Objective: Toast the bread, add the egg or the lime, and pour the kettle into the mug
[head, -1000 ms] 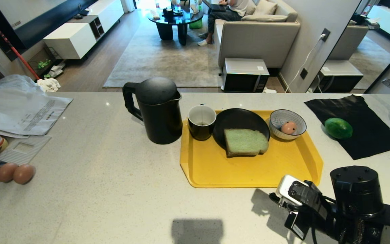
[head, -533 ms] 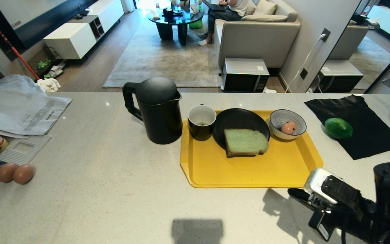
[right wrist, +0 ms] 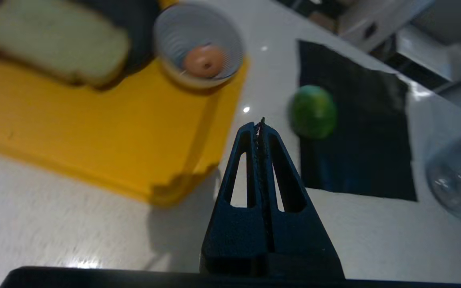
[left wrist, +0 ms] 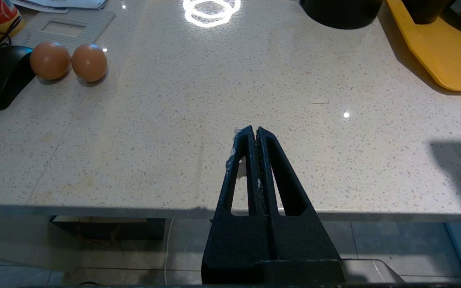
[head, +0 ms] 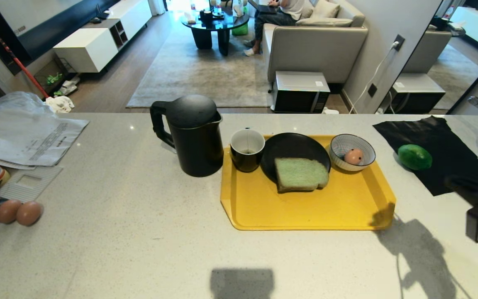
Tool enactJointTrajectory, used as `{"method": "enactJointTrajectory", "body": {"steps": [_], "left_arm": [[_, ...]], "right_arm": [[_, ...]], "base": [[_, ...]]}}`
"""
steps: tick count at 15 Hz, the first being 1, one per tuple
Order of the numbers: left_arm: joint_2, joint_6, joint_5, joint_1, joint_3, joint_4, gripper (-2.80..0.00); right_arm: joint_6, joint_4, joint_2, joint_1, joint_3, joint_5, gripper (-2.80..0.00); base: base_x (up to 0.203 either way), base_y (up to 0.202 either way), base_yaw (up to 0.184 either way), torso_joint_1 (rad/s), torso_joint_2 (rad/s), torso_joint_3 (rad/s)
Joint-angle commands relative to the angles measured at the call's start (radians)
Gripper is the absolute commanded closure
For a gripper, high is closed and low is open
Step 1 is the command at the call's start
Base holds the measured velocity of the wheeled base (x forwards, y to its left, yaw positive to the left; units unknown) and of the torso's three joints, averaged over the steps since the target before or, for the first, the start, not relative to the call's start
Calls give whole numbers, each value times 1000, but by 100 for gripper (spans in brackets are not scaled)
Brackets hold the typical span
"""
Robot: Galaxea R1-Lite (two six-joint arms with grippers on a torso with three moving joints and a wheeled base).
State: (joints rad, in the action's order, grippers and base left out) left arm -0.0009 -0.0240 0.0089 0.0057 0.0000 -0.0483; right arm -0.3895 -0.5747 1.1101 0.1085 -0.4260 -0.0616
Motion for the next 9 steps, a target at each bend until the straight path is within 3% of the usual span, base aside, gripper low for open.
{"method": "enactJointTrajectory", "body": {"steps": [1,3,6,9], "left_arm": [[-1,-1,0,0,17,-1,0],[-1,-1,0,0,17,-1,0],[-1,-1,0,0,17,-1,0],[-1,-1,0,0,17,-1,0]], "right_arm": [[131,0,-152,-69,-61,-61,0],[195,43,-267,-80,-87,-80,0],[257,240,-473,-105,-107,-78,0],[306,372,-660,-165,-45,-39,0]], "base": [[0,0,0,0,0,0],[0,0,0,0,0,0],[0,0,0,0,0,0],[0,0,0,0,0,0]]}}
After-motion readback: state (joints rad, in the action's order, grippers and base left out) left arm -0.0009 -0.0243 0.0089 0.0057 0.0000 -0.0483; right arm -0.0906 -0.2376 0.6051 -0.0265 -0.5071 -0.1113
